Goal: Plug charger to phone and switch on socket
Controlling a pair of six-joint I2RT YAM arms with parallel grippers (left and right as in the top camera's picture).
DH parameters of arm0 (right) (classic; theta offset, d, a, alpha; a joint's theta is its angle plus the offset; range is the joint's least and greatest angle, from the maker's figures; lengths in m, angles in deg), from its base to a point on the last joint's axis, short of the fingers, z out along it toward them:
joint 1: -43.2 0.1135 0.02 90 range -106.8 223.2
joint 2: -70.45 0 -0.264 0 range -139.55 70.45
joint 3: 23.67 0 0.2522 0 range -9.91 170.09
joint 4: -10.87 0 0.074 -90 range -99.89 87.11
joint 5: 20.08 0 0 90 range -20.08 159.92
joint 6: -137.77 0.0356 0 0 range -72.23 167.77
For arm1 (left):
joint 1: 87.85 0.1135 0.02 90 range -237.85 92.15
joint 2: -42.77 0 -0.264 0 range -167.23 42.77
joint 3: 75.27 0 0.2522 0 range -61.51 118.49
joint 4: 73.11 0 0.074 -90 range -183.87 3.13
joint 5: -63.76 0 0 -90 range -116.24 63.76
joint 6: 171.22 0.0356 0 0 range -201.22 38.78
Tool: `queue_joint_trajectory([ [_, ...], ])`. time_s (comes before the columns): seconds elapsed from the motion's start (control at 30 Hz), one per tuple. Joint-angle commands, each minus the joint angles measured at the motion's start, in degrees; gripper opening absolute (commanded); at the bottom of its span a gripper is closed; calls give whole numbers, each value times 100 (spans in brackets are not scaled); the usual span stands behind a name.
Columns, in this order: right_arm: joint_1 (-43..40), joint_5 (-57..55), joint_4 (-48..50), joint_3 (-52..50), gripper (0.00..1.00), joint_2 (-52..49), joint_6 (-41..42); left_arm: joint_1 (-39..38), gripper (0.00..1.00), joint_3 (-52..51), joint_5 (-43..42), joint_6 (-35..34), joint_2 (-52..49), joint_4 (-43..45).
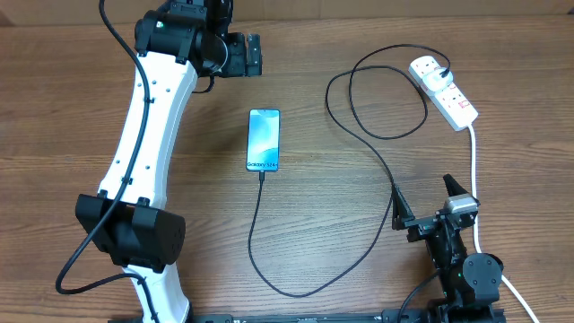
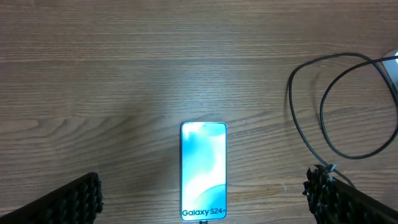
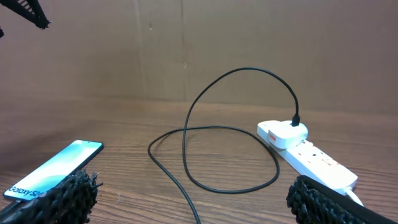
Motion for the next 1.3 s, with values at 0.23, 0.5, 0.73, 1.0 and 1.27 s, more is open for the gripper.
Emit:
queue_joint_trajectory([
  [0.23, 24, -122, 0, -57, 100, 70, -153, -2, 100, -9, 81, -13, -55, 2],
  [0.5, 24, -118, 0, -57, 100, 68, -129, -2, 100, -9, 81, -13, -55, 2],
  [0.73, 22, -28, 37, -57, 100, 68, -133, -2, 100, -9, 81, -13, -55, 2],
  [1.0, 24, -28, 39, -57, 100, 68, -133, -2, 100, -9, 81, -13, -55, 2],
  [1.27, 24, -28, 39, -57, 100, 68, -136, -2, 100, -9, 81, -13, -55, 2],
])
